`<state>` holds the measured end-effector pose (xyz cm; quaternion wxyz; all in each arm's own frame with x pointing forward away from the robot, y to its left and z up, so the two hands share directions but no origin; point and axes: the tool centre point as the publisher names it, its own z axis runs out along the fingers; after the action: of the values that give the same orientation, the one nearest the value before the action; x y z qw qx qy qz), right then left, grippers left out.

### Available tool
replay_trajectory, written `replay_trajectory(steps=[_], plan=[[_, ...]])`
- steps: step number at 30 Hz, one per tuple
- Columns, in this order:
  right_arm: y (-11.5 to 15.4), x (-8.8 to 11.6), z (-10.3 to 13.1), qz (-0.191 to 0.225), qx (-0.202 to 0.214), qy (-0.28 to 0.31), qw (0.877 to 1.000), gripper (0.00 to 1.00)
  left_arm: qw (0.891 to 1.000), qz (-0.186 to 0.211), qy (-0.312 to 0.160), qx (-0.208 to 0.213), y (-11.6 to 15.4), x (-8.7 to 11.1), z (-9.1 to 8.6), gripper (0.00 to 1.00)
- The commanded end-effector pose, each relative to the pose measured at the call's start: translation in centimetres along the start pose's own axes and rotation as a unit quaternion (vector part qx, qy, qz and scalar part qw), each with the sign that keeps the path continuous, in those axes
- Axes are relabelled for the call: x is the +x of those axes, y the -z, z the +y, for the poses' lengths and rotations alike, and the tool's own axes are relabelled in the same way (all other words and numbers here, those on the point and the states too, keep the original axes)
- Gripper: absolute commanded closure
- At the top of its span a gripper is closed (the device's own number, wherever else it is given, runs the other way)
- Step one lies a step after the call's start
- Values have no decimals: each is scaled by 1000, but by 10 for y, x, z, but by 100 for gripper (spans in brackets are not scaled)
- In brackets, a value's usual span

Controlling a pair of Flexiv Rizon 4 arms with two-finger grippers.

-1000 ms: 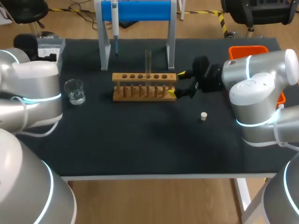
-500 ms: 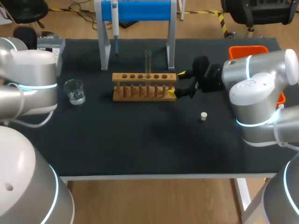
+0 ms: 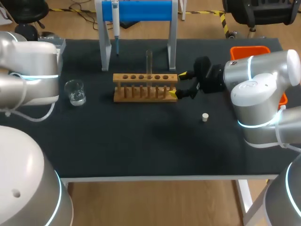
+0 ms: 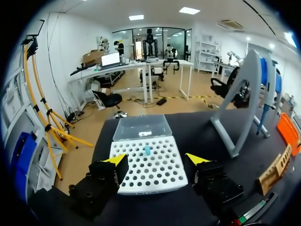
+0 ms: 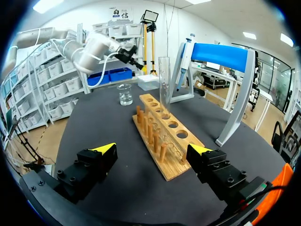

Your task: Invert the test tube, pick up the pipette, mount the tip to pipette, aspirate from beaker and dispense into the tube, eject the tip, return the pipette, and cap with the stopper.

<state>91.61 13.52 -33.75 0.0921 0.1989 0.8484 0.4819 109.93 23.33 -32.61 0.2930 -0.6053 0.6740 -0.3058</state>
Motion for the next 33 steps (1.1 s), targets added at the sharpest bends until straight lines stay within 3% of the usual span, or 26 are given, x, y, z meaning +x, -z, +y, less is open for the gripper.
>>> replay_trajectory(steps=[1, 10, 15, 23, 28, 33], plan=[[1, 0, 0, 1, 1, 0, 1000, 0, 1000, -3, 1, -22, -11, -2, -1, 25], [1, 0, 0, 1, 1, 0, 1000, 0, 1000, -7, 9, -21, -25, -5, 0, 33], [1, 0, 0, 1, 1, 0, 1000, 0, 1000, -9, 9, -22, -30, -5, -1, 42], [1, 0, 0, 1, 1, 0, 1000, 0, 1000, -12, 8, -23, -37, -7, -4, 42], [1, 0, 0, 1, 1, 0, 1000, 0, 1000, -13, 10, -24, -41, -8, -3, 51], [1, 0, 0, 1, 1, 0, 1000, 0, 999, -15, 15, -24, -44, -9, -3, 53]])
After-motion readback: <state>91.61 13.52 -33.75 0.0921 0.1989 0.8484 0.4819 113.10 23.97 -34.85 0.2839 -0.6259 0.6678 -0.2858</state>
